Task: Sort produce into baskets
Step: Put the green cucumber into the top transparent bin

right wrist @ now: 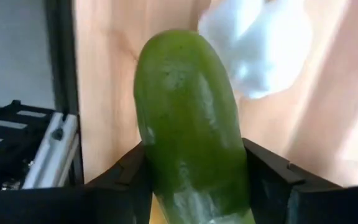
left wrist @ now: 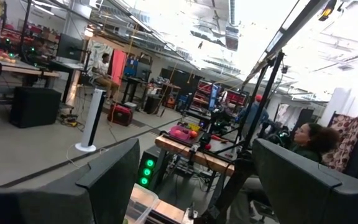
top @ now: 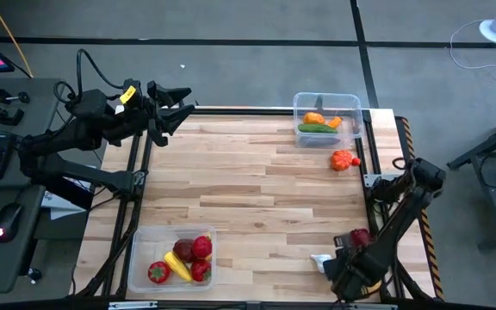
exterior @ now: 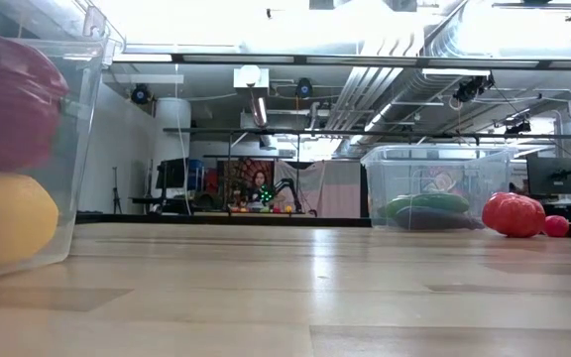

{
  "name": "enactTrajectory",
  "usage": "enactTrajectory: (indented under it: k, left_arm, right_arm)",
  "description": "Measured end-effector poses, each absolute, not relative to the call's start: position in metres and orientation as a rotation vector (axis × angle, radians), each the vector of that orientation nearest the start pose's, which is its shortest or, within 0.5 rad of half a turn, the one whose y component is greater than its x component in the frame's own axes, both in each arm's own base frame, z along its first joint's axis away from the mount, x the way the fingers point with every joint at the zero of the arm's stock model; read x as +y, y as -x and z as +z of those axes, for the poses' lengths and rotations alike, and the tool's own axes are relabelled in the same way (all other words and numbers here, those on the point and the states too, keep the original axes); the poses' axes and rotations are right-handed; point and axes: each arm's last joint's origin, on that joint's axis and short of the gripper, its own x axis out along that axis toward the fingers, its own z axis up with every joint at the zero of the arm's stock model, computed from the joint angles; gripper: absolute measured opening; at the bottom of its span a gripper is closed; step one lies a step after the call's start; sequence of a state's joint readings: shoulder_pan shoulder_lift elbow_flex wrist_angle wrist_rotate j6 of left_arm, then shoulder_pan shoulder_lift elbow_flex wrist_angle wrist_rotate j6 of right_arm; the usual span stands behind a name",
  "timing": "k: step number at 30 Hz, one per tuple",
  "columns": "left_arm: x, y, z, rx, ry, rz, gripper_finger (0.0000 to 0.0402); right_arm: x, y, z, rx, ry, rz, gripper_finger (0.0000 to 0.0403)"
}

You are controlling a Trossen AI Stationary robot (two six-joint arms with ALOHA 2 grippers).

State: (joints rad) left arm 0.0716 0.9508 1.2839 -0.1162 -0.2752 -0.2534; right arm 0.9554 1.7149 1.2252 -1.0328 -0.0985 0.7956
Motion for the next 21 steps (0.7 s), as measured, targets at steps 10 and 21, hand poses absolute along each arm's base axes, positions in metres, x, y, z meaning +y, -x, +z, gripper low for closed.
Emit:
enactTrajectory:
  k: [10, 21]
  left_arm:
    - [0.02, -0.171, 0.476, -0.257, 0.25, 0.319, 0.03]
    - [0.02, -0.171, 0.474, -0.239, 0.302, 0.317, 0.03]
  right_arm:
    - [0.231, -0.193, 0.292, 1.448, 0.32, -0.003, 0.0177]
    - [0.18, -0.272, 0.25, 1.054, 0.156, -0.331, 0.0177]
